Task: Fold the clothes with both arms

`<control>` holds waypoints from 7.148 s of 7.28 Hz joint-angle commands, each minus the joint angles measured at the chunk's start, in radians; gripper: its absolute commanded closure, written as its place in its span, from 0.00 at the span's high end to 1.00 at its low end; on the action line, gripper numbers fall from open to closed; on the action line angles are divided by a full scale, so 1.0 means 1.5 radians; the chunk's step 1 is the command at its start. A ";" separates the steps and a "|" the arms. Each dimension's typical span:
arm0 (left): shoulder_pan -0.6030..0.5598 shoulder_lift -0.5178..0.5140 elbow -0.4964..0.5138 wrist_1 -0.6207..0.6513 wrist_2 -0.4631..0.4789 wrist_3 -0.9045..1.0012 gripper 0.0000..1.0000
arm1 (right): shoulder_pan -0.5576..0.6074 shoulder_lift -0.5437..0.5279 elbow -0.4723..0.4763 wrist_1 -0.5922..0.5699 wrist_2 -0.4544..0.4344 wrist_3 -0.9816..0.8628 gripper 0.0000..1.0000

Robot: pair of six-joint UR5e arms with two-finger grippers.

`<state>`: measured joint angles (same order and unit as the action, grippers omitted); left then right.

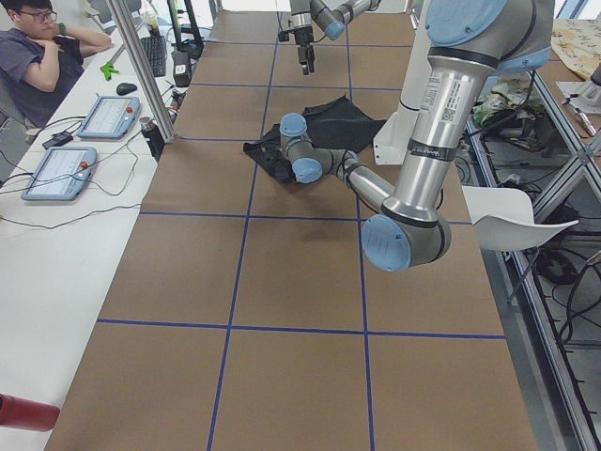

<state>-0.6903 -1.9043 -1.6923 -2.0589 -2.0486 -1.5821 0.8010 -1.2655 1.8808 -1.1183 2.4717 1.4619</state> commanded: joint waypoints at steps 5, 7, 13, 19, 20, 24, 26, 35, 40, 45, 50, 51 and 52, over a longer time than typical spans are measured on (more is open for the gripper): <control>-0.090 -0.253 0.312 -0.062 0.038 0.081 0.00 | 0.011 0.001 -0.001 0.000 0.002 0.000 1.00; -0.092 -0.360 0.466 -0.135 0.077 0.113 0.00 | 0.010 0.001 -0.002 0.000 0.001 0.000 1.00; -0.122 -0.366 0.476 -0.196 0.095 0.206 1.00 | -0.019 0.019 0.000 -0.003 -0.083 -0.001 1.00; -0.141 -0.233 0.210 -0.026 0.033 0.228 1.00 | -0.216 0.021 0.041 -0.186 -0.345 -0.188 1.00; -0.142 -0.231 0.207 -0.026 0.033 0.228 1.00 | -0.262 0.022 0.038 -0.210 -0.400 -0.227 1.00; -0.142 -0.226 0.205 -0.026 0.033 0.228 1.00 | -0.342 0.032 0.026 -0.265 -0.476 -0.258 1.00; -0.141 -0.226 0.200 -0.025 0.033 0.228 1.00 | -0.346 0.032 0.011 -0.265 -0.480 -0.265 1.00; -0.136 -0.227 0.199 -0.026 0.033 0.226 1.00 | -0.306 0.008 0.014 -0.285 -0.469 -0.302 1.00; -0.137 -0.225 0.191 -0.025 0.034 0.225 1.00 | -0.247 -0.026 0.044 -0.284 -0.421 -0.324 1.00; -0.136 -0.215 0.192 -0.026 0.033 0.226 1.00 | -0.230 0.120 -0.062 -0.286 -0.425 -0.332 1.00; -0.135 -0.216 0.191 -0.026 0.033 0.226 1.00 | -0.238 0.120 -0.079 -0.309 -0.442 -0.356 1.00; -0.135 -0.216 0.191 -0.026 0.033 0.225 1.00 | -0.232 0.118 -0.079 -0.309 -0.441 -0.365 1.00; -0.135 -0.217 0.190 -0.026 0.033 0.225 1.00 | -0.231 0.116 -0.082 -0.309 -0.441 -0.366 1.00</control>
<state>-0.8930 -2.2291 -1.4055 -2.0985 -1.9988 -1.2435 0.4488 -1.0886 1.7616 -1.5807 1.8096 0.9217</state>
